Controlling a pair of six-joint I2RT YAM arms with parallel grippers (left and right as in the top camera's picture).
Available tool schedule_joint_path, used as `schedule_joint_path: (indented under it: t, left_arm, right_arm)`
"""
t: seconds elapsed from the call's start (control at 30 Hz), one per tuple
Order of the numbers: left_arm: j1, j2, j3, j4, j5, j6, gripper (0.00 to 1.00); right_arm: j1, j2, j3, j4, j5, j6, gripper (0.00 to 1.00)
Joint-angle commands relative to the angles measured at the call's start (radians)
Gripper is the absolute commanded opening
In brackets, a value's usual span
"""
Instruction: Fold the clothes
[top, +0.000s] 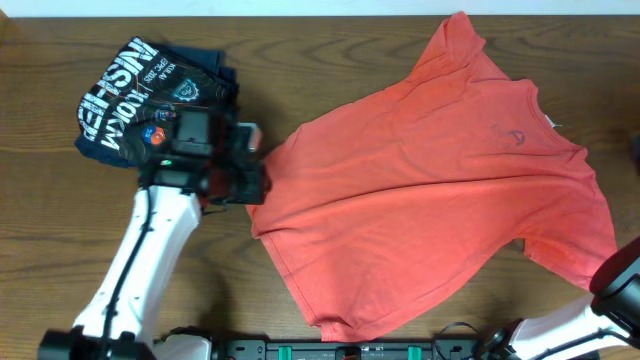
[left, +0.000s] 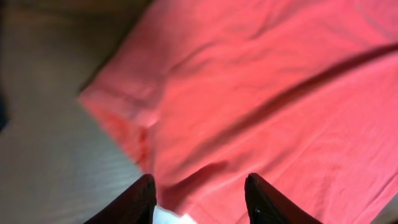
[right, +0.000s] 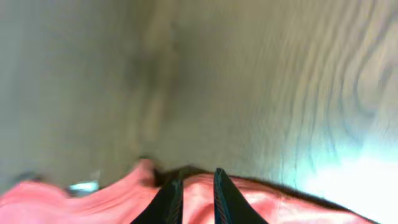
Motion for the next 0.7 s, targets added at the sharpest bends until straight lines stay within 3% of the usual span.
schedule_joint_path:
  t: [0.0, 0.17, 0.23, 0.33, 0.53, 0.67]
  left_arm:
    - [-0.045, 0.038, 0.001, 0.019, -0.016, 0.032, 0.49]
    - [-0.057, 0.040, 0.008, 0.056, -0.017, 0.006, 0.49]
    - [-0.057, 0.040, 0.015, 0.054, -0.016, 0.002, 0.49]
    - [-0.057, 0.040, 0.015, 0.051, -0.012, -0.009, 0.49]
    - [-0.057, 0.040, 0.015, 0.039, -0.009, -0.008, 0.50]
    - [-0.057, 0.040, 0.015, 0.040, -0.009, -0.008, 0.50]
  right_arm:
    - [0.001, -0.008, 0.058, -0.124, -0.145, -0.103, 0.20]
    - [0.040, -0.005, -0.032, -0.305, -0.208, -0.114, 0.31]
    - [0.059, -0.005, -0.099, -0.327, -0.212, -0.143, 0.40]
    - [0.070, -0.005, -0.203, -0.291, -0.198, -0.142, 0.50]
    - [0.024, -0.005, -0.336, -0.188, 0.006, -0.004, 0.50]
    - [0.002, -0.005, -0.418, -0.179, 0.016, 0.010, 0.63]
